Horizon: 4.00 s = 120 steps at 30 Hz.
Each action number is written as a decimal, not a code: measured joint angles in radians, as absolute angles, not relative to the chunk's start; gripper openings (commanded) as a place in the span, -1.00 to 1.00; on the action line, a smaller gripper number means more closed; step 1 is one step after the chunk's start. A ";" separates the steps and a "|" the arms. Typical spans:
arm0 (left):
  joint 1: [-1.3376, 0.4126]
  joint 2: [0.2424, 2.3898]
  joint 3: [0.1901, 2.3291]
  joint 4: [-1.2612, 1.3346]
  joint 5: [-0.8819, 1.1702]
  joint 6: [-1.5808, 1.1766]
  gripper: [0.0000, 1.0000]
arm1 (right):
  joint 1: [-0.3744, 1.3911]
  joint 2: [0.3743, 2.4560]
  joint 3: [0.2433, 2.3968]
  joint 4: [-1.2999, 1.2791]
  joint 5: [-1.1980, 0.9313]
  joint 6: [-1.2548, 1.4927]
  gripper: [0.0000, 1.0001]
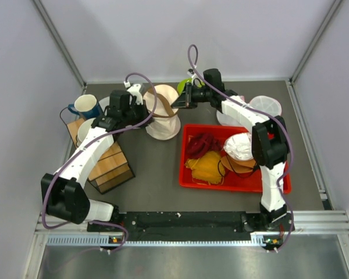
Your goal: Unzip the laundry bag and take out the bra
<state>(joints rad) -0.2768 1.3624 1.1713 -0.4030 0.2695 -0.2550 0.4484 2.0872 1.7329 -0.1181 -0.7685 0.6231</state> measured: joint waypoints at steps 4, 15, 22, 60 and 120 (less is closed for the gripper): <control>-0.274 1.367 1.172 -0.402 0.292 -0.253 -1.00 | 0.448 2.077 1.733 -0.128 -0.765 0.591 -0.78; -0.234 1.404 1.135 -0.367 0.371 -0.270 -1.00 | 0.376 2.013 1.671 -0.140 -0.569 0.607 0.22; -0.235 1.423 1.117 -0.344 0.404 -0.286 -1.00 | 0.373 2.010 1.671 -0.134 -0.554 0.657 0.31; -0.237 1.425 1.114 -0.321 0.431 -0.294 -0.23 | 0.451 2.097 1.802 -0.189 -0.588 0.678 -1.00; -0.384 1.766 1.871 -0.848 0.021 -0.576 -0.41 | 0.649 1.800 1.588 -0.138 -0.329 0.542 -1.00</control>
